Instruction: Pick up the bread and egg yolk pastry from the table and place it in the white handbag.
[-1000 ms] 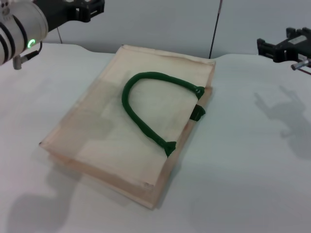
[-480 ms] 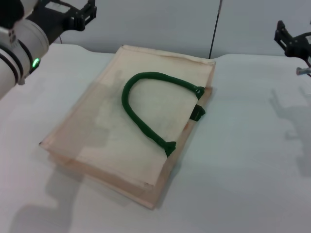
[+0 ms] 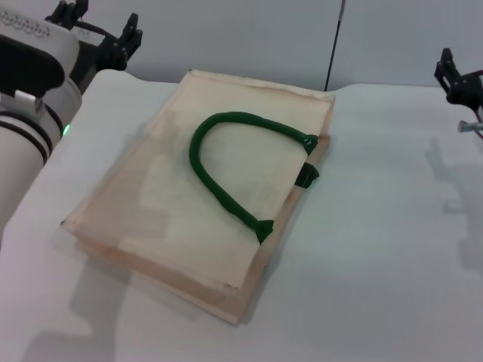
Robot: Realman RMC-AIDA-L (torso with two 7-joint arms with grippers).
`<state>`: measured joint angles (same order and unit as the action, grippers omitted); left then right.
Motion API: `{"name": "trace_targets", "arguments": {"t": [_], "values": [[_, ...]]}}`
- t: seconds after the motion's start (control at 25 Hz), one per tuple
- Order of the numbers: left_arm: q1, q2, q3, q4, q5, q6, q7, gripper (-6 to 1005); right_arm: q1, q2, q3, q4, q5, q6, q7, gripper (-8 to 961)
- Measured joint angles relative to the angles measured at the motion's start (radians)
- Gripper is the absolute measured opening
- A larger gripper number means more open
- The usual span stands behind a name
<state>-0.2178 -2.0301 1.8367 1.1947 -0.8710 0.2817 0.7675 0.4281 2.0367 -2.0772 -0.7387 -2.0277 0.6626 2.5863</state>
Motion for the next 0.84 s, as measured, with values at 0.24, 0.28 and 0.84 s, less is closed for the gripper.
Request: {"name": "trace_targets", "arguments": {"t": [0.24,0.28,0.84], "values": [[-0.011,-0.001,0.028,-0.072,-0.008,0.065,-0.009,741,-0.005,-0.001,-0.092,0.027,0.027,0.077,-0.003,802],[-0.014,-0.001,0.034,-0.08,-0.015,0.069,-0.011,741,-0.006,0.0,-0.102,0.036,0.027,0.097,0.0,802],[-0.02,-0.001,0.048,-0.108,-0.059,0.085,-0.017,741,-0.006,0.004,-0.277,0.172,0.053,0.363,0.201,796]]}}
